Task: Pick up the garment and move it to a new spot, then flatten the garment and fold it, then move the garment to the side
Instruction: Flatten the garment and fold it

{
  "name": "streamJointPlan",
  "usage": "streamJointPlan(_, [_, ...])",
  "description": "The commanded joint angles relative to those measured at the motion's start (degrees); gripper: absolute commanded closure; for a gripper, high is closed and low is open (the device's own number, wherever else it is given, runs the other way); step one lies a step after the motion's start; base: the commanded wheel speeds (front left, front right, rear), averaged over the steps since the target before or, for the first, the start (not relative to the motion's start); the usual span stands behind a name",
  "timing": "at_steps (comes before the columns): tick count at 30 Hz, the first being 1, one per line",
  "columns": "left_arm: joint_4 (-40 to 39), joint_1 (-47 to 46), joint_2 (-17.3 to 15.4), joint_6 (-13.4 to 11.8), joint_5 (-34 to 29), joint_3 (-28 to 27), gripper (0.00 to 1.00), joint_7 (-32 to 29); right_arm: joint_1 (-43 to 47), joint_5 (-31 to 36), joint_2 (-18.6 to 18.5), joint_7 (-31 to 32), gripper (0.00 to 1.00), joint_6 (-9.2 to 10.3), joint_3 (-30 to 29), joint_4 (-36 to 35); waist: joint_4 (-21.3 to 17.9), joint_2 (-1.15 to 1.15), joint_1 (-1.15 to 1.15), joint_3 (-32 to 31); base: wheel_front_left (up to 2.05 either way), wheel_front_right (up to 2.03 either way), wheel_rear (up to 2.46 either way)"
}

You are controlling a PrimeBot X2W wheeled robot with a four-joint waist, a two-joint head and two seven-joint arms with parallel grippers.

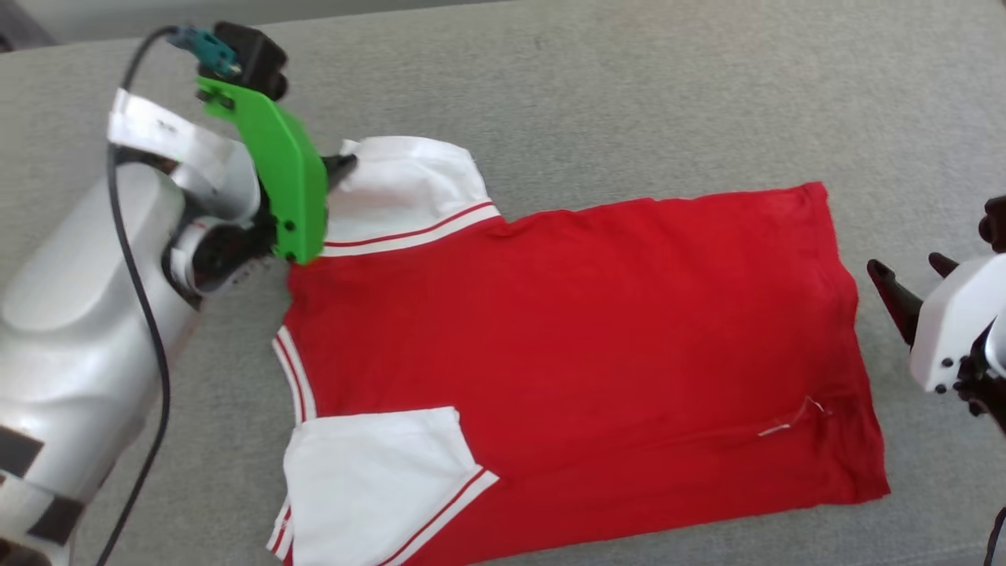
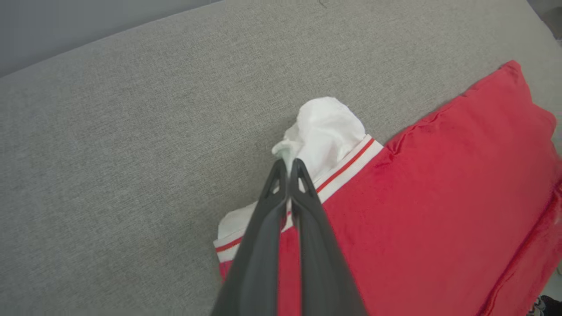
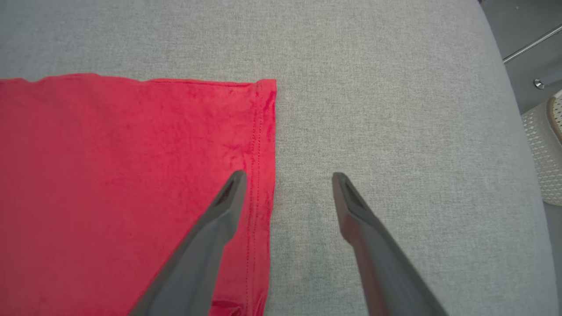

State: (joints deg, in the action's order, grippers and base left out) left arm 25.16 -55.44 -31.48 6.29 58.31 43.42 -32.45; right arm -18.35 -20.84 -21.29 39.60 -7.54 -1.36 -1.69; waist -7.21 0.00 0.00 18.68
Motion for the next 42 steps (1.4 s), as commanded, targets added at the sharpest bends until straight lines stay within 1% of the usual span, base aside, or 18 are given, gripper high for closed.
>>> streamJointPlan(1, [-2.82,2.1,-0.94,-0.87,-1.03,0.39,1.0,0.5,-2.0,-0.73,-0.69,1.74,0.0,0.05,0.21,0.76,3.54,0.0,0.0,-1.61,0.0,0.0,0.0])
streamJointPlan(8, [-18.79,7.99,-4.54,-6.19,-1.29,0.24,1.0,0.34,-9.58,-3.66,-2.13,10.54,0.0,0.05,0.8,6.71,6.4,0.0,0.0,0.48,0.0,0.0,0.0])
streamJointPlan(12, [-25.04,10.08,-6.02,-8.51,-2.04,0.2,1.0,0.67,-14.0,-3.34,-3.21,13.7,0.0,0.05,0.72,10.9,7.7,0.0,0.0,2.21,0.0,0.0,0.0])
streamJointPlan(14, [-27.56,10.76,-6.26,-9.25,-2.22,0.22,1.0,0.86,-15.92,-2.82,-3.52,14.54,0.0,0.05,0.45,13.06,8.29,0.0,0.0,3.0,0.0,0.0,0.0])
streamJointPlan(18, [-31.12,11.41,-6.56,-10.46,-3.0,0.35,1.0,1.22,-18.83,-1.7,-4.28,15.14,0.0,0.05,0.52,17.21,9.46,0.0,0.0,4.37,0.0,0.0,0.0])
streamJointPlan(23, [-33.59,11.72,-6.57,-11.15,-3.71,0.66,1.0,1.47,-20.54,-0.88,-4.53,14.46,0.0,0.05,1.49,21.01,10.58,0.0,0.0,5.57,0.0,0.0,0.0])
streamJointPlan(28, [-34.44,11.78,-6.62,-11.5,-4.51,0.82,1.0,2.03,-19.71,-0.43,-4.94,13.46,0.0,0.05,5.03,23.56,11.36,0.0,0.0,6.21,0.0,0.0,0.0])
streamJointPlan(33, [-34.85,12.39,-6.48,-11.96,-4.75,1.03,1.0,2.53,-18.83,-1.5,-4.82,11.34,0.0,0.05,7.09,25.42,11.71,0.0,0.0,6.54,0.0,0.0,0.0])
streamJointPlan(34, [-34.79,12.56,-6.49,-12.07,-4.75,1.06,1.0,2.61,-18.74,-1.76,-4.86,11.18,0.06,0.05,7.58,25.89,11.74,0.0,0.0,6.51,0.0,0.0,0.0])
streamJointPlan(35, [-34.7,12.73,-6.47,-12.21,-4.66,0.98,1.0,2.75,-18.72,-1.95,-4.93,10.96,0.6,0.05,7.89,26.22,11.76,0.0,0.0,6.49,0.0,0.0,0.0])
streamJointPlan(36, [-34.54,12.94,-6.43,-12.34,-4.53,0.86,1.0,2.98,-18.79,-2.24,-5.06,10.55,1.0,0.05,8.33,26.54,11.77,0.0,0.0,6.43,0.0,0.0,0.0])
streamJointPlan(42, [-32.28,14.46,-6.39,-12.91,-4.27,-0.11,1.0,5.53,-19.4,-3.82,-5.6,3.66,1.0,0.05,9.02,27.2,11.55,0.0,0.0,4.84,0.0,0.0,0.0])
